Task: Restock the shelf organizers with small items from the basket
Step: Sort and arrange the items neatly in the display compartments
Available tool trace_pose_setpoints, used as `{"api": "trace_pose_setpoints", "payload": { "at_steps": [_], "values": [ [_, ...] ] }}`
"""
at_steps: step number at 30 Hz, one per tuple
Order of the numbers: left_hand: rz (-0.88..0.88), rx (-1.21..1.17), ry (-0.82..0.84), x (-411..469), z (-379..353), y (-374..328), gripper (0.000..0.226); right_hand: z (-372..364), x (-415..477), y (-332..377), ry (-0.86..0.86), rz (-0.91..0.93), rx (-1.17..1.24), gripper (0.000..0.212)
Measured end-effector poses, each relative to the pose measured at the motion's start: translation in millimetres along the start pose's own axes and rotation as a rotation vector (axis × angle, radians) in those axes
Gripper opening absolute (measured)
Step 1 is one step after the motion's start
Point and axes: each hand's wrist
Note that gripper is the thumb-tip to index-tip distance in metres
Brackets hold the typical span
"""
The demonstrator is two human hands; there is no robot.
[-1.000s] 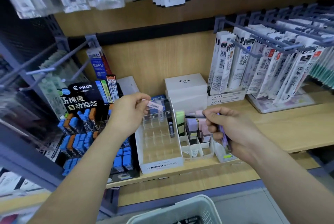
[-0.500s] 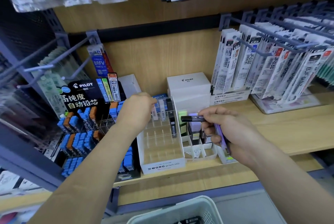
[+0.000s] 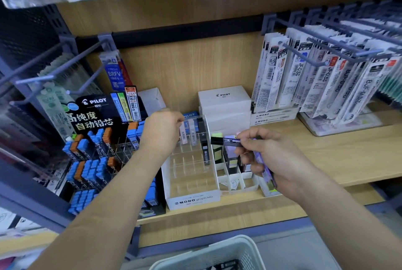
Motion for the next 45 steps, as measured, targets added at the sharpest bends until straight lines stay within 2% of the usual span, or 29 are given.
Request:
{"api": "trace_pose_setpoints", "payload": {
  "at_steps": [3, 5, 7, 9, 10, 16, 18, 22, 25, 27, 31, 34, 38, 42, 45],
  "values": [
    [0.06, -0.056, -0.028, -2.2, 10.6, -8.9, 0.022, -2.3, -1.7, 0.0, -0.003, 0.02, -0.019, 0.011],
    [0.184, -0.365, 0.001, -4.5, 24.2, -21.7, 0.017, -3.7, -2.0, -0.3, -0.007, 0.04, -0.026, 0.011],
    [0.326, -0.836, 0.179, -8.4, 39.2, -37.2, 0.02, -5.7, -1.9, -0.5, -0.007, 0.054, -0.029, 0.01],
    [0.343, -1.05, 0.364, -13.5, 46.6, -48.1, 0.021, -8.3, -1.3, -1.5, 0.005, 0.059, -0.023, 0.008],
    [0.331, -1.09, 0.395, -15.8, 46.4, -50.5, 0.02, -9.8, -0.7, -2.5, 0.015, 0.057, -0.018, 0.008],
    [0.422, -1.272, 0.199, -19.4, 44.6, -46.3, 0.007, -14.7, -5.2, -0.9, 0.07, -0.026, 0.036, 0.014],
    [0.431, -1.263, 0.156, -18.8, 46.8, -40.7, 0.01, -12.8, -3.4, 1.8, 0.042, -0.095, 0.083, 0.02],
    [0.417, -1.113, 0.043, -17.2, 52.7, -21.8, 0.023, -5.5, 1.7, 6.9, 0.072, -0.208, 0.363, 0.011],
    [0.371, -0.946, -0.122, -15.4, 59.8, -6.8, 0.019, 0.4, 4.1, 6.6, 0.085, -0.185, 0.452, 0.039],
    [0.314, -0.82, -0.16, -14.9, 61.9, -1.8, 0.016, 0.6, 3.1, 7.1, 0.106, -0.163, 0.466, 0.047],
    [0.253, -0.69, -0.082, -15.7, 50.7, -4.7, 0.02, -1.9, -2.5, 11.3, 0.131, -0.155, 0.539, 0.036],
    [0.259, -0.669, -0.059, -15.4, 40.9, -15.0, 0.019, -3.0, -5.2, 12.2, 0.131, -0.163, 0.465, 0.024],
    [0.256, -0.665, -0.012, -16.5, 32.5, -26.8, 0.016, 2.0, -0.3, 11.6, 0.084, -0.191, 0.401, 0.025],
    [0.166, -0.572, 0.115, -25.6, 16.5, -32.0, 0.016, 5.7, 2.0, 11.3, 0.088, -0.231, 0.451, 0.026],
    [0.144, -0.517, 0.128, -32.0, 1.5, -31.8, 0.017, 6.5, 2.5, 10.6, 0.087, -0.243, 0.477, 0.027]
  ]
}}
Point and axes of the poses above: each hand's wrist, its own x-axis towards the middle knuckle, its own z-axis out of the back of the hand, y = z × x, and after that the axes turned 5 degrees about -z, right-handed
